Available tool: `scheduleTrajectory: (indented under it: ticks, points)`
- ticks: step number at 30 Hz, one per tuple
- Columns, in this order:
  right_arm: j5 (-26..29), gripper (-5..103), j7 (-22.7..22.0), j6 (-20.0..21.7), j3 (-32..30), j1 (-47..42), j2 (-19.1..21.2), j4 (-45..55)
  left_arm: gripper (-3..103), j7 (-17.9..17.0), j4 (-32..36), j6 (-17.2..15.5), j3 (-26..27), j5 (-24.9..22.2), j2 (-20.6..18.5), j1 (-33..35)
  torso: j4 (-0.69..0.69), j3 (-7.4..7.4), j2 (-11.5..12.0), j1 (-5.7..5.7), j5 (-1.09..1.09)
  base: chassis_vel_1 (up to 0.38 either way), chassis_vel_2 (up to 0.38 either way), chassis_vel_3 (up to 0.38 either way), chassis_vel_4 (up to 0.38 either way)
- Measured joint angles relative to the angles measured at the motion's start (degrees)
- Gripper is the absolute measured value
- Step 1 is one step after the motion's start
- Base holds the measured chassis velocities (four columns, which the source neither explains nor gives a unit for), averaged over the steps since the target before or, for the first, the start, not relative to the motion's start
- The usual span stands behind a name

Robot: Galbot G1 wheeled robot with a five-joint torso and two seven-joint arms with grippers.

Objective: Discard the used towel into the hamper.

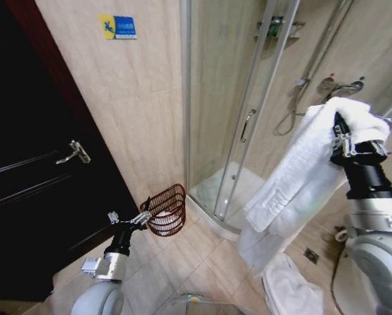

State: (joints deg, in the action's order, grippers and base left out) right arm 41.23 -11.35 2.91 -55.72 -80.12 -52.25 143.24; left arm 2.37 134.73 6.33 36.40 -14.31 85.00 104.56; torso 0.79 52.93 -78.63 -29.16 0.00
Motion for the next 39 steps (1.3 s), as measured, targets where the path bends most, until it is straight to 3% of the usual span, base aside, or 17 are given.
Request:
scheduleTrajectory:
  ticks: [9, 28, 39]
  points:
    - [4.0, 13, 0.4, 1.6, -0.5, 2.1, 4.1, 0.0, 100, 0.0, 0.0, 0.0, 0.0, 0.0, 0.0, 0.0, 0.01, 0.0, 0.0, -0.01, 0.0, 0.097, 0.095, 0.102, 0.104]
    - [5.5, 13, 1.2, 2.1, 4.6, 12.3, 10.1, -2.8, 100, 0.0, 0.0, 0.0, 0.0, 0.0, 0.0, 0.0, 0.02, 0.0, 0.0, 0.0, 0.01, 0.108, 0.11, 0.11, 0.111]
    - [5.4, 13, 4.0, 1.7, 14.0, 21.8, 10.2, -9.5, 100, 0.0, 0.0, 0.0, 0.0, 0.0, 0.0, 0.0, -0.01, 0.0, 0.0, 0.0, 0.01, 0.011, 0.013, 0.021, 0.011]
